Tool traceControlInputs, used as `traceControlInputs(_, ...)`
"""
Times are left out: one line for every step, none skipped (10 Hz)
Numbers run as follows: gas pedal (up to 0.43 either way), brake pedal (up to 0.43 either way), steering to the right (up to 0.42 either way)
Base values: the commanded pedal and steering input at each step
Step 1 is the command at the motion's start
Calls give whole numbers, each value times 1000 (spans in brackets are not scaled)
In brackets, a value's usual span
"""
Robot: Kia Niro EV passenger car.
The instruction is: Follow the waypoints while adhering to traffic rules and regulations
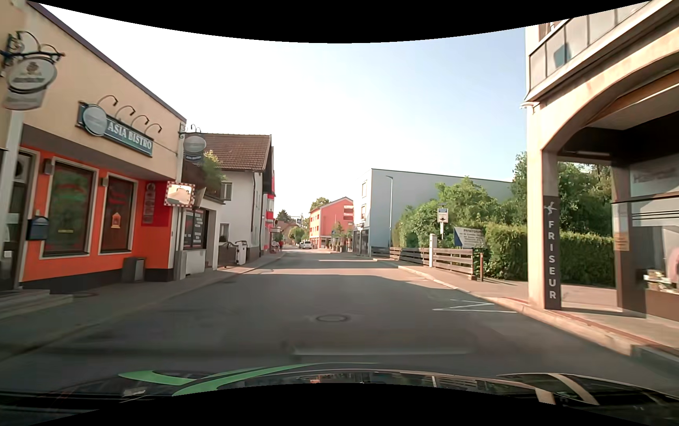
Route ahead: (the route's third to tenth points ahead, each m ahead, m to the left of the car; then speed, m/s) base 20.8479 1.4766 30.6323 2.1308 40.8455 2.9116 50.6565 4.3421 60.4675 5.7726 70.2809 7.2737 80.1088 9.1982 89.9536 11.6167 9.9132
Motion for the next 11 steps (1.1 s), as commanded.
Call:
traceControlInputs(118,0,9)
traceControlInputs(118,0,7)
traceControlInputs(118,0,6)
traceControlInputs(118,0,6)
traceControlInputs(118,0,5)
traceControlInputs(118,0,4)
traceControlInputs(118,0,1)
traceControlInputs(110,0,-1)
traceControlInputs(98,0,-2)
traceControlInputs(98,0,-3)
traceControlInputs(98,0,-5)
